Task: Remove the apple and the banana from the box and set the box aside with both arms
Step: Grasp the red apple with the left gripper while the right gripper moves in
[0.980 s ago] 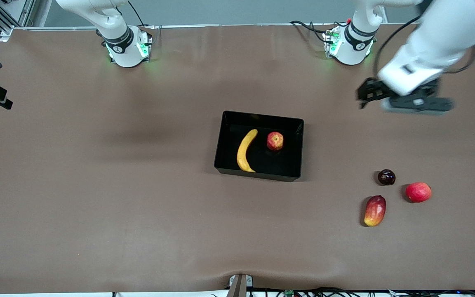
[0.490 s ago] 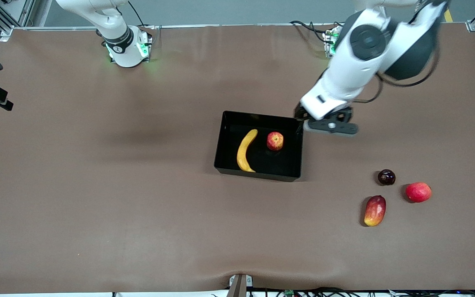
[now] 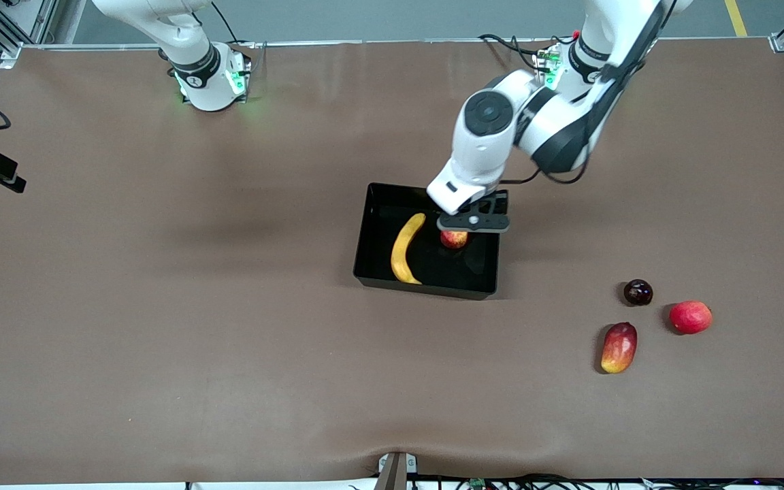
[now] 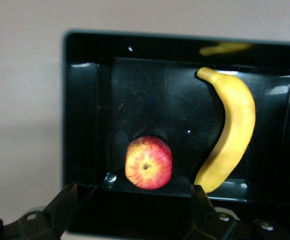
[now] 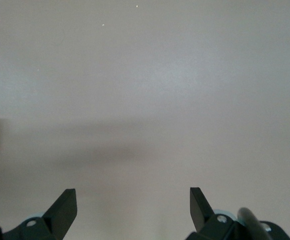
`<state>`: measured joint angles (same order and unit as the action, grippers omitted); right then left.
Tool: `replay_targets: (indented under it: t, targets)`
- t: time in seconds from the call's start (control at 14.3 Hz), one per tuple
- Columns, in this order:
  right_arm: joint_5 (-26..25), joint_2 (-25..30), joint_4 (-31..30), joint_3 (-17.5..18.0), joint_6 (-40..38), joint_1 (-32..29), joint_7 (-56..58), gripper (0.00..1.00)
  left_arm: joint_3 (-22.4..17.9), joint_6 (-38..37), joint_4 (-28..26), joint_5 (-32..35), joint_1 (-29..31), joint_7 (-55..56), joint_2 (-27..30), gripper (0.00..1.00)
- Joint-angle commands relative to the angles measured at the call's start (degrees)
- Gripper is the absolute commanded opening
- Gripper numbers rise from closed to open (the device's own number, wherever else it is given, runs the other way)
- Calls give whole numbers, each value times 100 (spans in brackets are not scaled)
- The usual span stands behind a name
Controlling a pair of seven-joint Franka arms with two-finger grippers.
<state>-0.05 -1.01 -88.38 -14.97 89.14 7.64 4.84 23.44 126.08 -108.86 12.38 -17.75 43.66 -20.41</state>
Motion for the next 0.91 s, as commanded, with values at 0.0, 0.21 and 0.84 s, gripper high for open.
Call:
replay_targets:
  t: [0.0,0.21,0.84]
  targets:
    - [75,-144,102,73,7,-140,-18,100,-7,258,50,282,17,125,-393,100]
    - [154,-511,85,108,550,0,43,100,2,426,58,300,17,142,-718,100]
    - [189,-1181,330,90,640,53,35,100,2,418,6,292,-27,151,-1088,100]
